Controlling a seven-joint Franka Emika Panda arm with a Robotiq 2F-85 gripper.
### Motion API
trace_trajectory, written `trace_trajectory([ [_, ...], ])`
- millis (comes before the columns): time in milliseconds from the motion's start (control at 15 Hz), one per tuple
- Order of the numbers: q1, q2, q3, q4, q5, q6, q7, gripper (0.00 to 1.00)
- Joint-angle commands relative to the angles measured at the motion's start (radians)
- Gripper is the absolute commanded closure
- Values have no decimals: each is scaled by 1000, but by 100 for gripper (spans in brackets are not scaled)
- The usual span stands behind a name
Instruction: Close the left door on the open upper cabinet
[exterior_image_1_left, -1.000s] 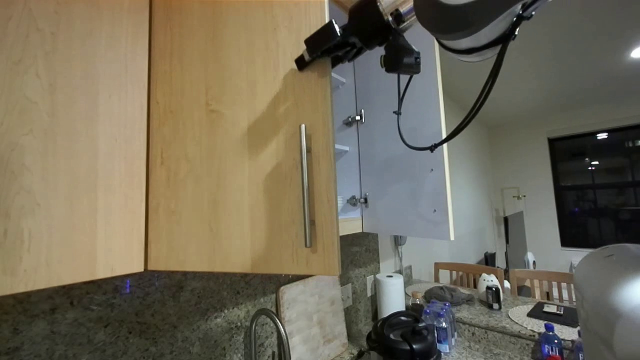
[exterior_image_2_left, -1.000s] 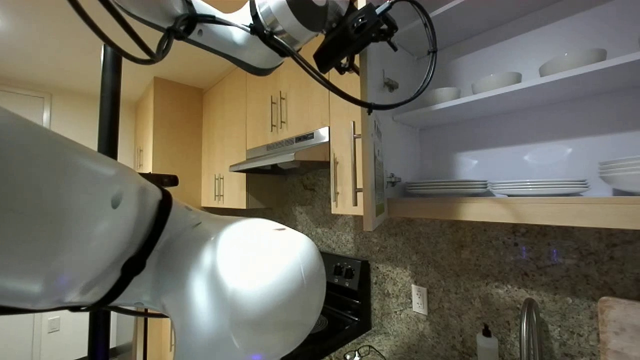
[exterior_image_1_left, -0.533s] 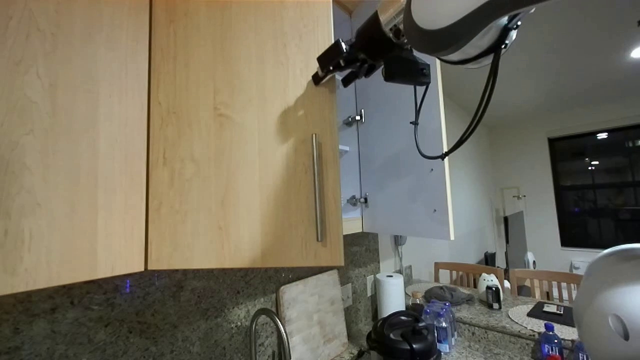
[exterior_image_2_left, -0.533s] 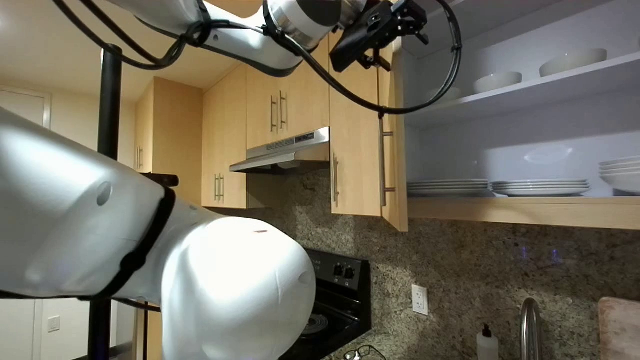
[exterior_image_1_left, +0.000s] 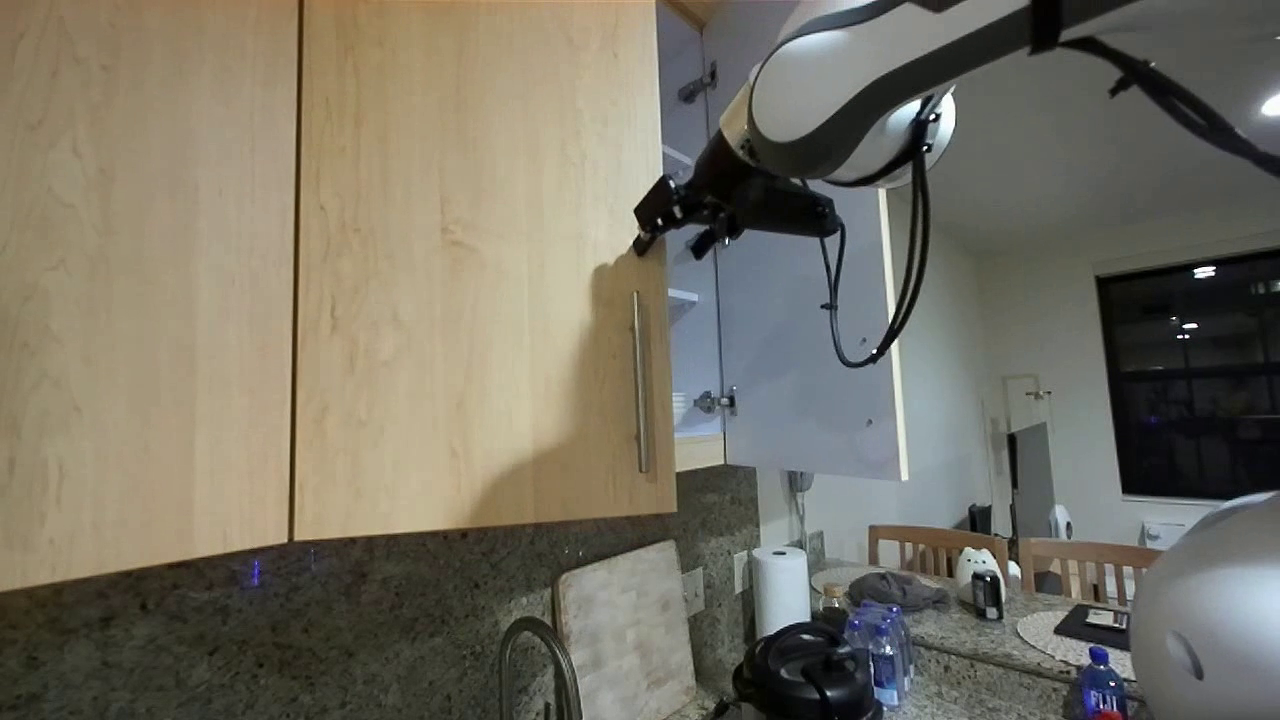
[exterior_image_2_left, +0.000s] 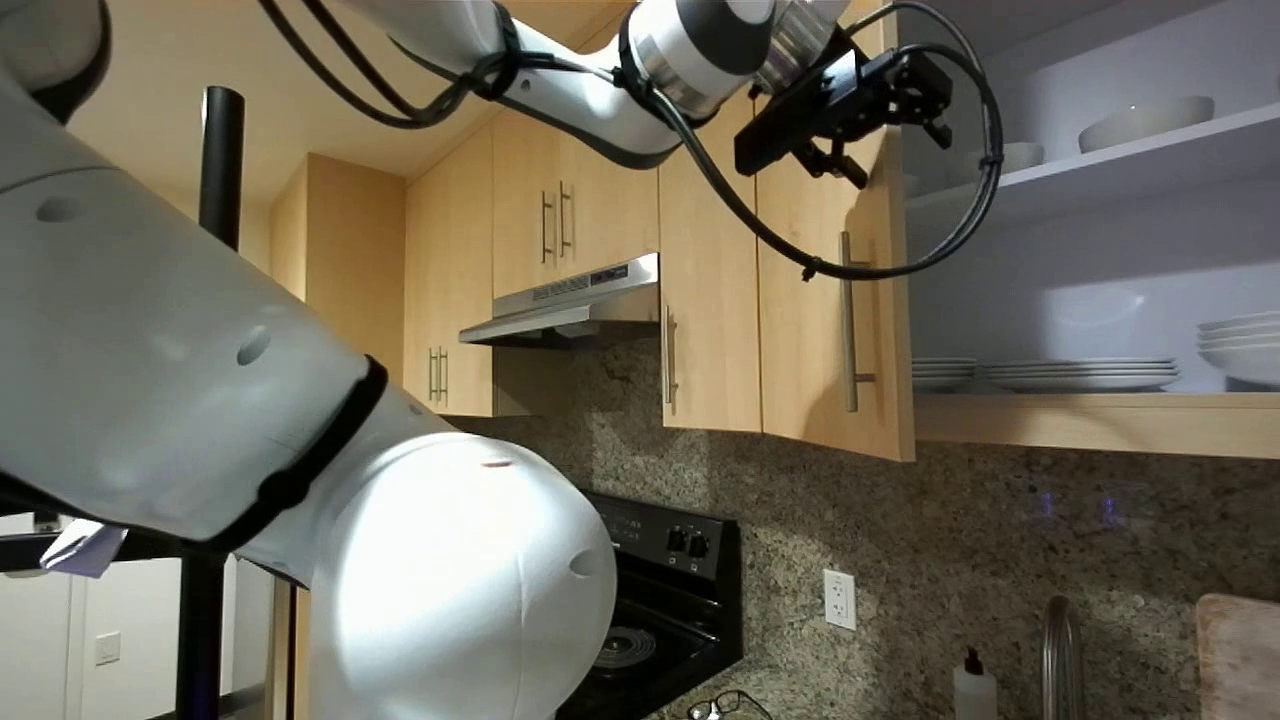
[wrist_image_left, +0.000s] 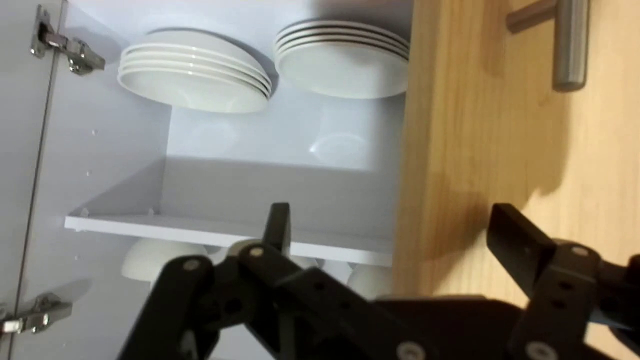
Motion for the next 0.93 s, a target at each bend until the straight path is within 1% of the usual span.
trace_trajectory([
  [0,-16,104,9,76,31,-53,37,0],
  [133,-26,92,18,53,22,-45,57,0],
  [400,-23,11,32,-35,25,-25,88,0],
  [600,-48,-78,71,-127,30,3,167,0],
  [867,-46,-172,119,-199,36,-20,225,0],
])
